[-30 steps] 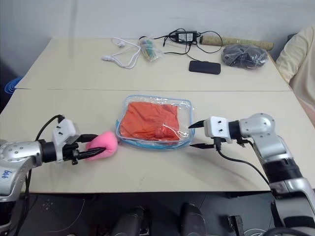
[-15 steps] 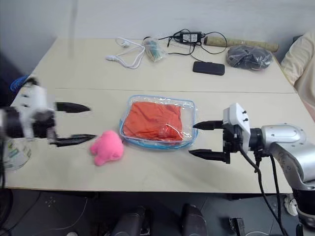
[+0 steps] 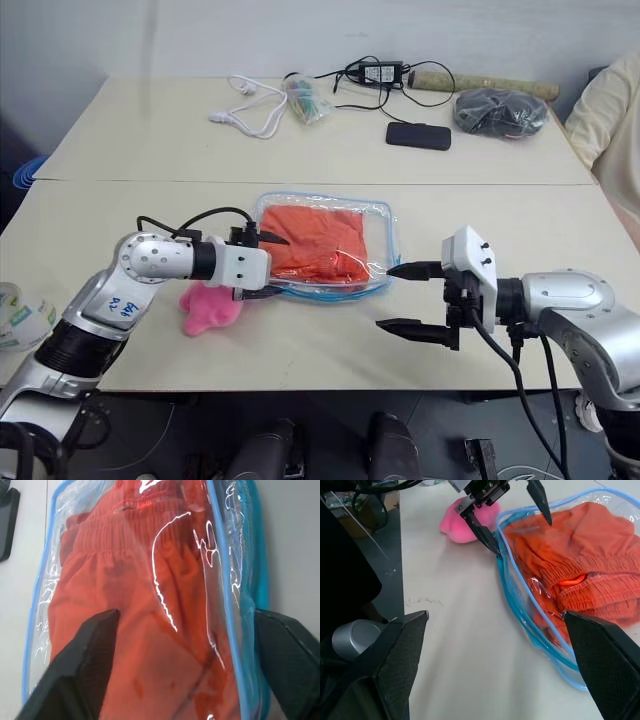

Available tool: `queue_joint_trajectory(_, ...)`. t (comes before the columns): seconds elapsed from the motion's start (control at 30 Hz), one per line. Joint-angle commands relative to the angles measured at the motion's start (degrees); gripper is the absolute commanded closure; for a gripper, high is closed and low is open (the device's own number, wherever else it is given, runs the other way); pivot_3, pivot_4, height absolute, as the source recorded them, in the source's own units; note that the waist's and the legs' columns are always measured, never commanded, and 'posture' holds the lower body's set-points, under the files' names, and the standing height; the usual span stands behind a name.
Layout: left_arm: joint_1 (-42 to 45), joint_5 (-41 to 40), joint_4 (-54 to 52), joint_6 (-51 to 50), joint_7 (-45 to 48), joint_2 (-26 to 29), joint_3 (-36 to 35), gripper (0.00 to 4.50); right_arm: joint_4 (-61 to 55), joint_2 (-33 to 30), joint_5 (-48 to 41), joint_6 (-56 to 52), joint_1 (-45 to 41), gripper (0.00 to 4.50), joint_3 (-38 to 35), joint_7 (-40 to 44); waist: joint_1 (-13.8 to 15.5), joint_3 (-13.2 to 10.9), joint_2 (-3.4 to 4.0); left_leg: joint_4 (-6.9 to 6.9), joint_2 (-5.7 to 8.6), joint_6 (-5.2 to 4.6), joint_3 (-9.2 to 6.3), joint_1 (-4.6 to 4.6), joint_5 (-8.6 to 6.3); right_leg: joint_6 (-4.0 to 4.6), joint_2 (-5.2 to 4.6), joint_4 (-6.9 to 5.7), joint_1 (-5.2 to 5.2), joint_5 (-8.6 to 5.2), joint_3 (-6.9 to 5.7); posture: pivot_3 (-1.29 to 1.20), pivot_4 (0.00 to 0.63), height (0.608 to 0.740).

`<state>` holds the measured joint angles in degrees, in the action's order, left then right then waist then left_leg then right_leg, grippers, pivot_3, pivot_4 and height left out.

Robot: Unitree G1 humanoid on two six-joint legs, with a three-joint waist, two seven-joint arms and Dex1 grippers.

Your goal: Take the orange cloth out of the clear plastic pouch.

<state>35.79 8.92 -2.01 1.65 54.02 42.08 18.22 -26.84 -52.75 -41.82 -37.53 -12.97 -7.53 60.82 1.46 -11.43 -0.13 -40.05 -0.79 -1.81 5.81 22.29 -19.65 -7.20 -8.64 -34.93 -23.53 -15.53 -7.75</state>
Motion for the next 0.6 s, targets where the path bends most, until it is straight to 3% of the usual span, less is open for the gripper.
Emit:
queue_joint_trajectory(0.03, 0.21, -1.57, -1.03, 0.4, 0.44, -0.51, -2.06, 1.63, -1.99, 0.72, -0.51, 1.23, 0.71, 0.0, -2.28, -1.06, 0.03, 0.0, 0.0, 0.0, 0.0, 0.0, 0.0, 0.0, 0.0, 0.0, 0.0, 0.0, 0.0, 0.0, 0.0, 0.0, 0.15, 0.74)
queue_joint_trajectory(0.23, -1.18, -5.24, -4.06, -5.17, 0.4, -3.15, -4.38, 3.54, -2.84, 1.22, -0.12, 2.26, 1.6, 0.0, -1.81, -2.0, 0.09, 0.0, 0.0, -0.04, -0.02, -0.01, -0.04, 0.0, 0.0, -0.01, -0.03, -0.03, 0.01, 0.01, 0.0, 0.0, 0.15, 0.74)
queue_joint_trajectory(0.33, -2.81, -13.49, -9.56, -20.11, -0.72, -7.14, -8.46, 4.49, -3.71, 1.31, 0.83, 3.32, 1.89, 0.18, -0.82, -2.27, 0.06, 0.0, -0.01, -0.04, -0.05, -0.01, -0.04, 0.0, 0.0, -0.01, -0.03, -0.04, 0.01, 0.01, 0.01, 0.0, 0.15, 0.74)
queue_joint_trajectory(0.47, -3.23, -16.76, -13.06, -28.69, -3.45, -9.67, -11.28, 4.5, -4.08, 3.05, 8.42, 7.85, 0.78, 1.22, 5.01, -4.73, 0.01, 0.01, -0.04, -0.08, -0.09, -0.01, -0.08, 0.0, 0.0, -0.02, -0.02, -0.08, 0.03, 0.01, 0.0, 0.0, 0.15, 0.74)
queue_joint_trajectory(0.6, -3.6, -16.9, -15.39, -31.57, -5.73, -10.99, -10.45, 4.5, -1.1, 7.98, 22.78, 15.82, -3.83, 2.7, 14.95, -10.51, -0.18, 0.01, -0.04, -0.07, -0.04, 0.01, -0.04, -0.07, 0.01, -0.01, 0.0, -0.1, 0.04, 0.01, 0.03, 0.0, 0.15, 0.74)
